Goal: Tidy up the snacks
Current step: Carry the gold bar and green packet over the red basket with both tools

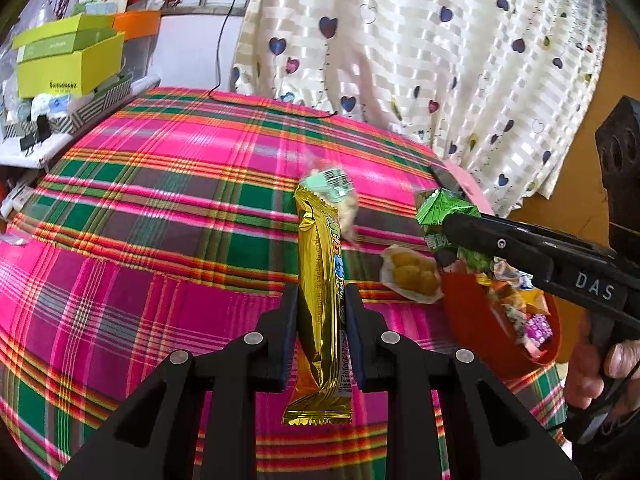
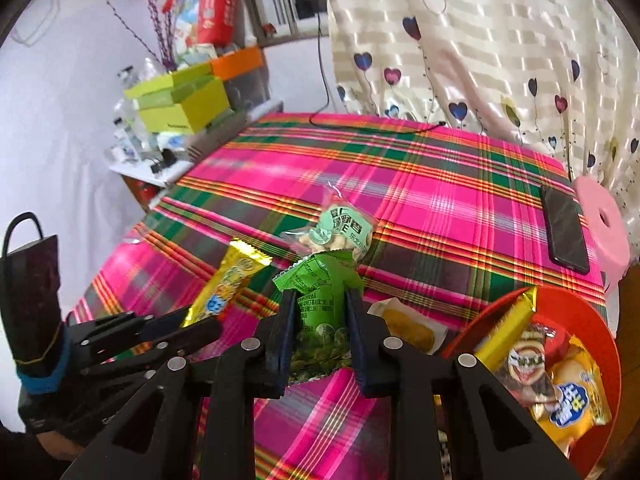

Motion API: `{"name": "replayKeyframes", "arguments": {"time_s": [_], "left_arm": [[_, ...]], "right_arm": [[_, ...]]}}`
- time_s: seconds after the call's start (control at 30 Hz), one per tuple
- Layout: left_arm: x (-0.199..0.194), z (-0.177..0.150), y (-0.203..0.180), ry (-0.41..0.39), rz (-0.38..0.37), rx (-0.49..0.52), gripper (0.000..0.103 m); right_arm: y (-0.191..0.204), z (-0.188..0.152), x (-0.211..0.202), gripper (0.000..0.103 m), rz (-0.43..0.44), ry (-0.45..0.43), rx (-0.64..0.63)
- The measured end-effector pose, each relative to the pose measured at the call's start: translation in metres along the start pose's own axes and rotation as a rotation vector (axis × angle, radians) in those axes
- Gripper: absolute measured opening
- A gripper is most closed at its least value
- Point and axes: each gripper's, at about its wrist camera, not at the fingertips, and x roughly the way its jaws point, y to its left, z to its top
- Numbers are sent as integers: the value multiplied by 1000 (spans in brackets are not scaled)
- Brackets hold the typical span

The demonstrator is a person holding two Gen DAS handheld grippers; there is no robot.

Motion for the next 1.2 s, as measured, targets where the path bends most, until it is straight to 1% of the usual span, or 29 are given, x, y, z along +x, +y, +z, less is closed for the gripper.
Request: {"name": "replayKeyframes", "arguments": {"time_s": [0.23, 0.67, 1.03, 1.2], "left_arm": [[-14, 2, -28, -22, -32, 53, 23], [-19, -2, -84, -8, -91, 155, 24], [-16, -1, -122, 8, -135, 224, 24], [-11, 0, -138, 18, -153, 253, 24]], "right_arm": [[-9, -13, -34, 22, -8, -54, 26], [-36, -41, -87, 22, -66, -131, 81], [-57, -58, -106, 22, -95, -160, 122], [-73, -68, -115, 22, -118, -171, 162]]}}
